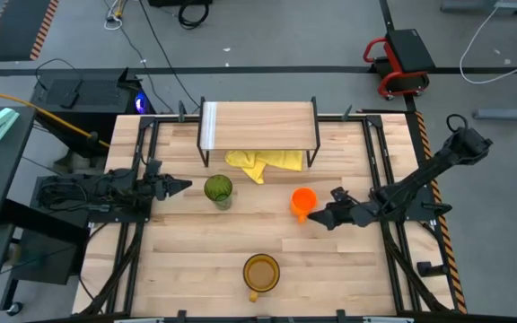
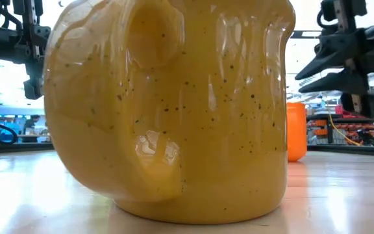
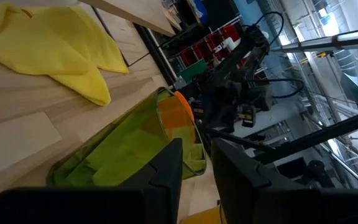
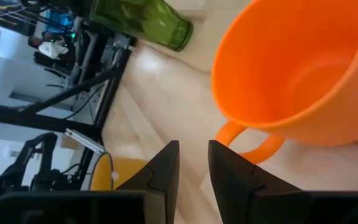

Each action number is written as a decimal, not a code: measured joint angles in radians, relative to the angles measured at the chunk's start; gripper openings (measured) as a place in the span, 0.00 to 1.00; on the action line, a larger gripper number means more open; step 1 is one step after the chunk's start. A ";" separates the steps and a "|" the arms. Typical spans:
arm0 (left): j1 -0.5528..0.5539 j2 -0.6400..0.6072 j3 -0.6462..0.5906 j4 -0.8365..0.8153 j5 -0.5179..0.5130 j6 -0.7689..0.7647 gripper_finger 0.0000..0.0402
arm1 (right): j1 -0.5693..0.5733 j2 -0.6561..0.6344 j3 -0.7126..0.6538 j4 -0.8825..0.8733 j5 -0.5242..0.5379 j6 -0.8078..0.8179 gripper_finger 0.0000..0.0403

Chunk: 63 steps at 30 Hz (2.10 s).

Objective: Stack small to large cups/mugs on shelf
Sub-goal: Put the orange mug on the shelf

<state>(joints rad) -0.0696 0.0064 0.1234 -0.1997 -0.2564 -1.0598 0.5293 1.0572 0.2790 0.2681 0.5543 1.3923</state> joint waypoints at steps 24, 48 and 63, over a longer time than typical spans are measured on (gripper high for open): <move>0.000 0.000 0.000 -0.001 0.000 0.024 0.22 | 0.388 0.346 0.216 -0.427 0.570 0.879 0.10; 0.000 0.000 0.000 -0.001 0.018 0.025 0.23 | 0.184 0.365 0.217 -0.237 0.342 0.670 0.29; 0.000 0.000 0.000 -0.001 0.051 0.024 0.22 | 0.165 0.457 0.217 -0.150 0.405 0.680 0.23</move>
<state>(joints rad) -0.0696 0.0063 0.1238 -0.2005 -0.2050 -1.0359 0.6943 1.5138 0.4965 0.1185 0.9592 2.0727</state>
